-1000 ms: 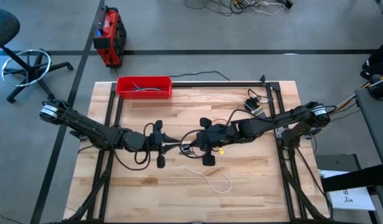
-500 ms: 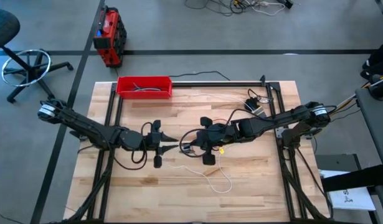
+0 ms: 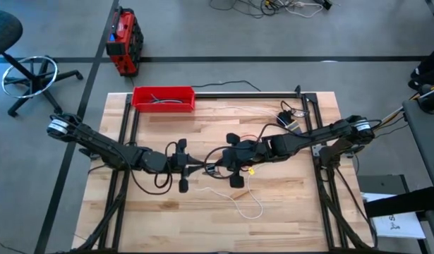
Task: Coil cords
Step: Coil the white wire onto the black spool
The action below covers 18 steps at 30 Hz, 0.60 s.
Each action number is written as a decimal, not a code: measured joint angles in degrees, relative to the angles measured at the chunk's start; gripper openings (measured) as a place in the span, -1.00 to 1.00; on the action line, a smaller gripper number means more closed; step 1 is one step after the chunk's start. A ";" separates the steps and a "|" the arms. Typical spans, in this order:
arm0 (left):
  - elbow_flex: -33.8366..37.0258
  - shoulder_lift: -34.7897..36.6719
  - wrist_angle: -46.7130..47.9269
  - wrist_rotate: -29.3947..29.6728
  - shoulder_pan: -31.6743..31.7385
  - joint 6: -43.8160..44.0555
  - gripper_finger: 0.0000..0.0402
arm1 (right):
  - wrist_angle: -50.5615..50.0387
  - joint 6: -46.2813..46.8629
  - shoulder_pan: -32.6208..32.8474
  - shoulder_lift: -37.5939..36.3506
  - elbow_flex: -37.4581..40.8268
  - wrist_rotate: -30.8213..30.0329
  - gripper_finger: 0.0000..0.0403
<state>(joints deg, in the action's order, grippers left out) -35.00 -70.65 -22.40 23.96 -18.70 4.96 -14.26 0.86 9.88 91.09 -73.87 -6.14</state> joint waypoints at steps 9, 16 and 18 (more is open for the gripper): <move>0.00 0.31 0.05 0.06 -1.48 -4.35 -0.99 | -0.42 0.64 0.40 -1.62 0.01 0.17 -0.76; 0.00 0.31 -1.50 -0.08 -1.99 -7.44 -0.99 | -0.03 -0.75 0.62 -1.67 0.00 -0.10 -0.58; 0.00 0.31 -2.23 -0.39 -1.99 -7.46 -1.00 | 0.14 -0.96 0.77 -1.38 0.00 -1.86 -0.58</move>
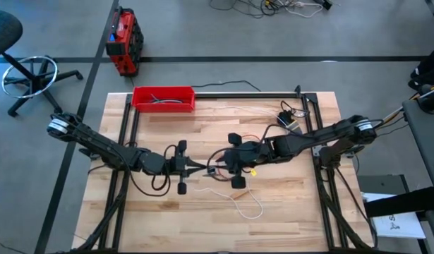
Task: Coil cords
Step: Coil the white wire onto the black spool
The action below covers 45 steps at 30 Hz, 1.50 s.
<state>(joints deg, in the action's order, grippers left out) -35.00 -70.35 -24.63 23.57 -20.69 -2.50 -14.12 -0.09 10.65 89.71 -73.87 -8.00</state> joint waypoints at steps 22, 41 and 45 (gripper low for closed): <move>0.09 0.29 -2.80 1.71 -0.07 -0.37 -0.98 | 2.31 -5.46 1.59 2.13 0.11 -4.80 -0.97; 0.00 9.28 8.40 2.95 -1.98 5.82 -0.46 | 1.61 -19.87 10.65 0.92 -2.69 -36.36 -1.00; 0.02 5.50 3.33 2.84 -2.56 6.05 -0.39 | 0.76 -18.50 10.43 0.92 -2.69 -36.33 -1.00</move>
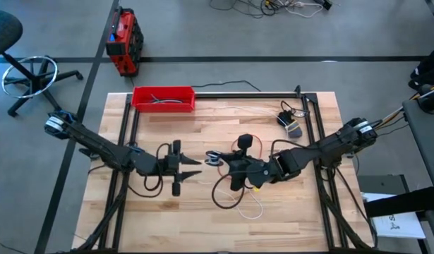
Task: Coil cords
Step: Coil the white wire onto the black spool
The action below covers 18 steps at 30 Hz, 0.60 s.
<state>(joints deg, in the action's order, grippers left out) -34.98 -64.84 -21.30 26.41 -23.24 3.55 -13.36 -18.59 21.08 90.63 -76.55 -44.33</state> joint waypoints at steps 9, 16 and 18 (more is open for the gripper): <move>0.00 -3.22 -3.60 2.51 0.11 0.66 -0.23 | -1.73 2.64 0.00 0.00 0.00 0.94 -1.00; -0.68 -1.92 -3.21 2.69 0.10 -0.22 -0.86 | -3.17 4.60 -0.11 0.00 0.04 2.81 -1.00; -1.45 -1.70 -2.56 2.71 0.11 -0.76 -0.94 | -3.70 5.15 -0.13 0.00 0.04 2.87 -1.00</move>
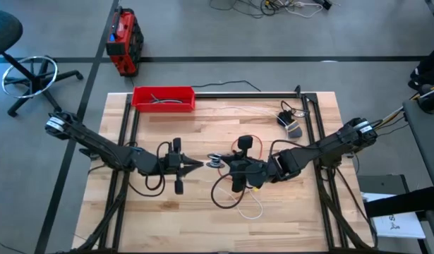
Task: Coil cords
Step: Coil the white wire onto the black spool
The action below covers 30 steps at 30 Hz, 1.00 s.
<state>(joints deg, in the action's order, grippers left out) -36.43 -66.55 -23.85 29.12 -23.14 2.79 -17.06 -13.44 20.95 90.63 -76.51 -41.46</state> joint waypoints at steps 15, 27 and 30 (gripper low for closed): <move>-15.00 -0.21 9.08 -0.79 -1.25 -10.72 -1.00 | -7.96 8.32 -3.85 2.13 0.79 7.86 -1.00; -16.34 -2.11 16.87 -1.51 -1.98 -7.47 -0.98 | -8.51 12.03 -4.62 1.56 0.50 8.67 -1.00; -15.75 -3.26 19.06 2.83 -1.97 -5.45 -0.96 | -9.43 12.14 -4.62 0.76 -0.64 8.95 -1.00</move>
<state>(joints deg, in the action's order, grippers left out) -52.18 -69.81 -4.79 31.95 -25.10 -2.65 -26.49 -1.30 16.34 91.39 -77.15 -32.50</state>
